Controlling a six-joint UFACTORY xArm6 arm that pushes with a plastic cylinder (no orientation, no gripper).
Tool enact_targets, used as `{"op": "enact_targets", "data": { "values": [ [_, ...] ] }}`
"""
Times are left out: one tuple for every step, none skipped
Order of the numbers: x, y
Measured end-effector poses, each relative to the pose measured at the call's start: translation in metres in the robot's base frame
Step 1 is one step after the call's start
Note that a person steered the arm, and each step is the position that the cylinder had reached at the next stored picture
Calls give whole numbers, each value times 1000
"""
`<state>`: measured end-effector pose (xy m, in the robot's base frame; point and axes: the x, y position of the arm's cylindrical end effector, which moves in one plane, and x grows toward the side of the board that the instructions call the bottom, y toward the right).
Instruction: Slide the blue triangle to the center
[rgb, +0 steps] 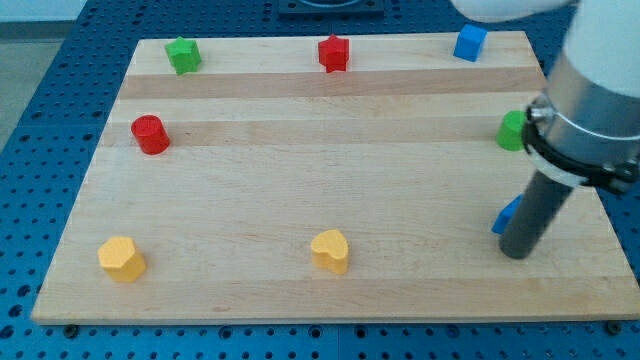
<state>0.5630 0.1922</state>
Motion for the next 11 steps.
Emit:
{"op": "enact_targets", "data": {
  "values": [
    [14,29],
    [2,33],
    [-24,28],
    [-40,18],
    [-40,-9],
    [-26,-36],
    [-19,-65],
    [-19,-94],
    [-19,-119],
    [-20,-139],
    [-34,-144]
  ]
}}
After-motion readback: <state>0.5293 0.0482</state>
